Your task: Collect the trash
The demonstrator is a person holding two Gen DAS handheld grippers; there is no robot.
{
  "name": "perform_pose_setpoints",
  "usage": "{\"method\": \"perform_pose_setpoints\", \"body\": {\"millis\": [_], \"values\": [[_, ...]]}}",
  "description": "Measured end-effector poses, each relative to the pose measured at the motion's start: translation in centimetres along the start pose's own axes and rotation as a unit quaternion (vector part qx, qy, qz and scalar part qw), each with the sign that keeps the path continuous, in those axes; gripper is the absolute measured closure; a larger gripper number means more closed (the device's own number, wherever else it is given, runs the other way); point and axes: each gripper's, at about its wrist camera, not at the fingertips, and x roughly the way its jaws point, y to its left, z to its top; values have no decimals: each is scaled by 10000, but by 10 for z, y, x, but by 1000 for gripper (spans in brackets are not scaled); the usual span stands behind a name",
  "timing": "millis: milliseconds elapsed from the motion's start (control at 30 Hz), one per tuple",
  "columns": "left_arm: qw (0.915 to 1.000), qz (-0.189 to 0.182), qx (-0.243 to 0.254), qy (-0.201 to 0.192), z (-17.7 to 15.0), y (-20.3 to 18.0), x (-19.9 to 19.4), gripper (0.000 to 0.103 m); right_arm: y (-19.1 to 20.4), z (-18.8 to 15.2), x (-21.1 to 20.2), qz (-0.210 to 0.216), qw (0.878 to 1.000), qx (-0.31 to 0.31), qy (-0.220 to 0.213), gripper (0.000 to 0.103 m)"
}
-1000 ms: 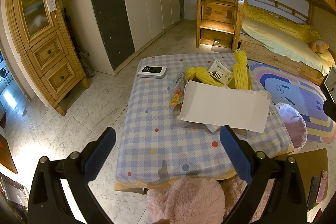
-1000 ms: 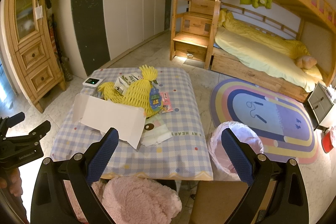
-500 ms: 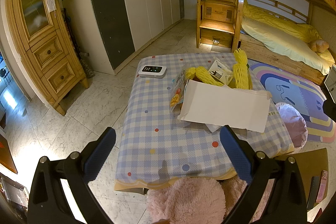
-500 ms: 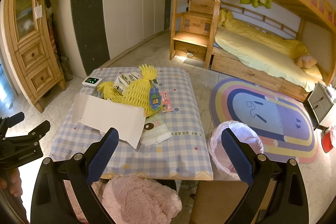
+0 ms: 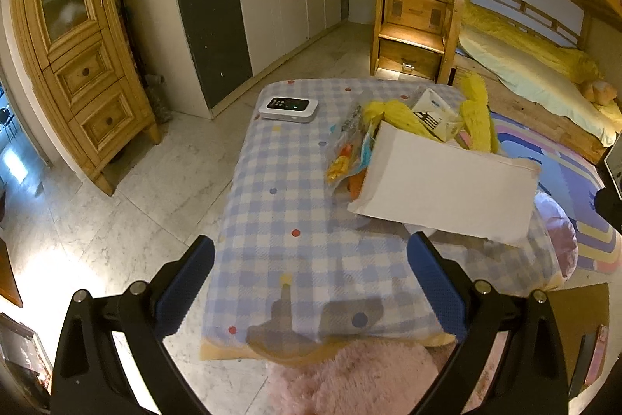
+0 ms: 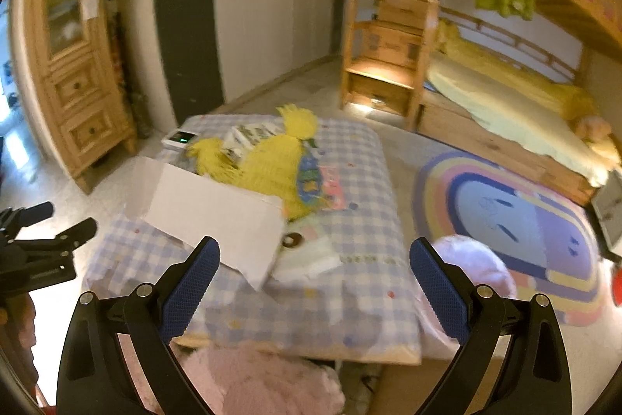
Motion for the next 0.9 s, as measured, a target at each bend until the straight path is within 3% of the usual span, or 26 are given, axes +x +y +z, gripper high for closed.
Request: {"method": "perform_pose_setpoints", "body": {"millis": [100,200,367,467,500,533,900], "values": [[9999,-42,125,-82,-1,-2,6,7,6,2,16,128,9998,-140,101,6],[9995,198,219,-80,1,-5,15,7,11,2,34,51,9994,-294,194,6],[9997,209,49,-105,5,-1,27,7,13,2,60,35,9985,-429,349,9],[9998,154,-13,-155,7,1,32,7,17,1,71,237,9969,-588,459,17],[9998,152,-28,-158,8,1,33,7,19,1,74,297,9964,-630,483,32],[9998,98,-35,-139,9,0,35,7,20,1,77,348,9959,-649,522,34],[9990,-152,431,-1,11,-22,46,7,26,5,101,939,9919,-551,659,34]]}}
